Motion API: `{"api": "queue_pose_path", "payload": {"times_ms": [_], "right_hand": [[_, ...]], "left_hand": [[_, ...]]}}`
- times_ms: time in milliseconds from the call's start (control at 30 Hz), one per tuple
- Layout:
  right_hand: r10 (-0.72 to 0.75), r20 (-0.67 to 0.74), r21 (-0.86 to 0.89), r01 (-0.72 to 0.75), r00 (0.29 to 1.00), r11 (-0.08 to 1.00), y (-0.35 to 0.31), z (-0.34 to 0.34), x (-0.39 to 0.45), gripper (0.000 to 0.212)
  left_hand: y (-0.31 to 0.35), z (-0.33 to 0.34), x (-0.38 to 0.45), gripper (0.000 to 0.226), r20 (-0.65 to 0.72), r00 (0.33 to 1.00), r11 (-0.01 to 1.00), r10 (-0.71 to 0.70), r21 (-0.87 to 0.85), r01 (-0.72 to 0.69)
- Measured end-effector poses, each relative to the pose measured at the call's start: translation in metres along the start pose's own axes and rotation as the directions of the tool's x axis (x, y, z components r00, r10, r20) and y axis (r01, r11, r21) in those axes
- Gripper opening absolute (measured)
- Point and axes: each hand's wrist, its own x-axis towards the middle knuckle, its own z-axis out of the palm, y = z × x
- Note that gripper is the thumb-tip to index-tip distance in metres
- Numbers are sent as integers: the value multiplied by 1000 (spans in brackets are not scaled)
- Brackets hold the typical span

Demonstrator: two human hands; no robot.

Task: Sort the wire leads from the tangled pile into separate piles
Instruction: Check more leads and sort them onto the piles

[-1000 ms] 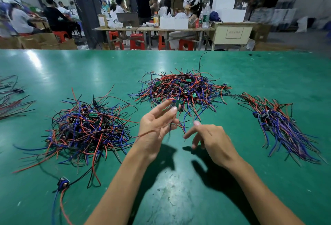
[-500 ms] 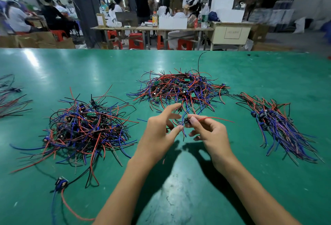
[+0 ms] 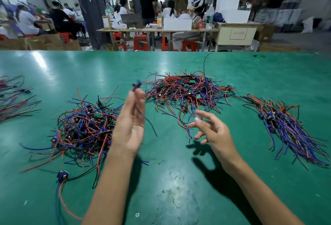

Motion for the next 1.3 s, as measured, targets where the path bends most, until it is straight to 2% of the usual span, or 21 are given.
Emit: {"api": "queue_pose_path", "payload": {"times_ms": [67, 100, 167, 200, 300, 367, 467, 567, 600, 667, 700, 733, 767, 833, 900, 1000, 1100, 1133, 1200, 1300], "right_hand": [[-30, -54, -212, 18, 998, 977, 9, 0, 0, 22], [-75, -77, -394, 39, 994, 918, 14, -2, 2, 22], [-134, -45, -706, 63, 990, 705, 22, -6, 2, 26], [-128, -22, -764, 66, 992, 642, 24, -8, 2, 29], [-84, -23, -782, 35, 996, 622, 23, -7, 5, 35], [-93, -13, -839, 40, 996, 543, 23, -2, 5, 38], [-126, -24, -877, 40, 992, 478, 20, 5, 3, 27], [-170, -65, -896, 17, 983, 443, 19, 3, 2, 17], [-188, -70, -905, 17, 980, 426, 19, 1, 2, 17], [-212, -70, -911, 24, 975, 411, 18, -4, 2, 16], [-210, -68, -906, 27, 975, 422, 18, -6, 2, 16], [-198, -67, -895, 29, 978, 446, 18, -9, 3, 15], [-179, -65, -880, 28, 982, 474, 19, -12, 3, 13], [-156, -59, -854, 31, 986, 520, 19, -16, 4, 15], [-203, -69, -806, 66, 977, 588, 16, -17, 3, 24], [-289, -57, -712, 164, 956, 683, 11, -15, 2, 27], [-251, -37, -658, 166, 967, 735, 14, -10, 1, 26], [-234, -39, -610, 162, 971, 776, 14, -8, 0, 27], [-252, -18, -530, 204, 968, 823, 12, -4, -3, 31], [-320, 115, -469, 336, 940, 817, 6, 3, -9, 39]], "left_hand": [[16, -10, 5, 29, -53, 998, 953, -17, -304, 0], [21, -14, 7, 30, -66, 997, 912, -27, -411, -3], [24, -22, 8, 32, -82, 995, 838, -51, -546, -2], [24, -24, 8, 32, -84, 995, 823, -54, -568, -3], [26, -26, 10, 29, -62, 997, 828, -39, -560, -3], [28, -28, 10, 27, -34, 999, 829, 2, -559, -21], [30, -31, 12, 24, -46, 998, 839, 49, -540, -66], [26, -31, 14, 21, -71, 997, 913, 29, -404, -55], [22, -29, 14, 19, -72, 997, 953, 9, -302, -30], [8, -23, 12, 18, -65, 996, 998, -60, 12, 61], [-1, -19, 10, 18, -67, 993, 969, -99, 221, 112], [-12, -16, 7, 18, -71, 989, 883, -130, 445, 148], [-24, -14, 3, 18, -75, 986, 753, -151, 637, 164], [-47, -14, -4, 20, -97, 982, 530, -160, 831, 168], [-62, -19, -7, 21, -119, 985, 434, -128, 886, 164], [-74, -25, -7, 19, -86, 988, 418, -124, 899, 131], [-79, -26, -7, 17, -46, 993, 377, -106, 922, 83], [-81, -26, -7, 17, -48, 991, 386, -128, 917, 95], [-82, -21, -9, 22, -95, 968, 468, -231, 862, 196], [-81, -15, -10, 28, -149, 932, 575, -331, 751, 324]]}}
